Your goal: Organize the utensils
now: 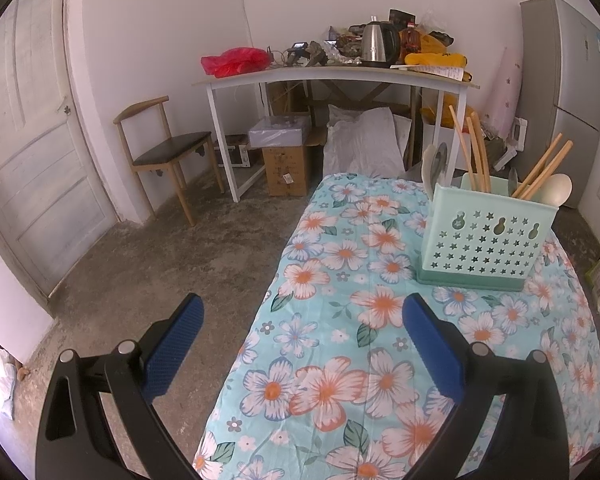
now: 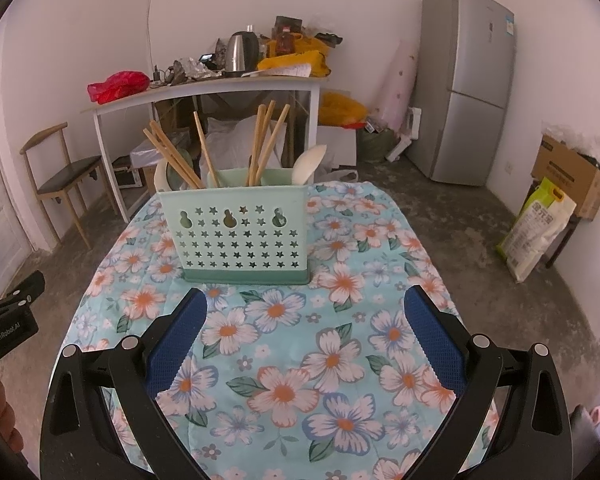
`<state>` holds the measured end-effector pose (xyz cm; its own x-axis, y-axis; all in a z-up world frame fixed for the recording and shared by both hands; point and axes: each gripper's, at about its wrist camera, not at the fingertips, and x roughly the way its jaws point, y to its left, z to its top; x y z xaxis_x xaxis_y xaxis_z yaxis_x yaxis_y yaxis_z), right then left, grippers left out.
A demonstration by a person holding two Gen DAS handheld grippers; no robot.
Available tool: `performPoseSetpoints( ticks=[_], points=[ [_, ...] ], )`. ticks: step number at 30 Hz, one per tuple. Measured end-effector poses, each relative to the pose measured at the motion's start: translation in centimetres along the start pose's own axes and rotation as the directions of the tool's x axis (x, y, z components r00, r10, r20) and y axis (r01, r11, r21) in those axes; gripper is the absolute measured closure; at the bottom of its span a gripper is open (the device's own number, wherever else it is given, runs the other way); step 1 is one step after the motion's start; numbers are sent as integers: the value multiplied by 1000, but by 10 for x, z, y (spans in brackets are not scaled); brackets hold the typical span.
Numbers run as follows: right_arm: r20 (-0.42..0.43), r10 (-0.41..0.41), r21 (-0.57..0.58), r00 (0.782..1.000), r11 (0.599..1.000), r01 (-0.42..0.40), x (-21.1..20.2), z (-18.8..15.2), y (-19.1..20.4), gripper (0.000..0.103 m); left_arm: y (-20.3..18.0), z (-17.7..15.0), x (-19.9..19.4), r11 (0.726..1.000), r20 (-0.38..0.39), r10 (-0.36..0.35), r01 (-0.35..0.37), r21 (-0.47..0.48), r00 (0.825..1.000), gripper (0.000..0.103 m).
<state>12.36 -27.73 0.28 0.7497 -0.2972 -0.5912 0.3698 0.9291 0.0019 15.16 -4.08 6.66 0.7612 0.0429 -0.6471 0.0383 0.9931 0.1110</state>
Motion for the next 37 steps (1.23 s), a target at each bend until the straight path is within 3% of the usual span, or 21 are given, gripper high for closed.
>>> performPoseSetpoints(
  ticks=[37],
  points=[
    [3,3,3,1000,1000,-3,-3,3,0,8,0,1,-3,1000,3,-6,6,-9,1000,6]
  ],
)
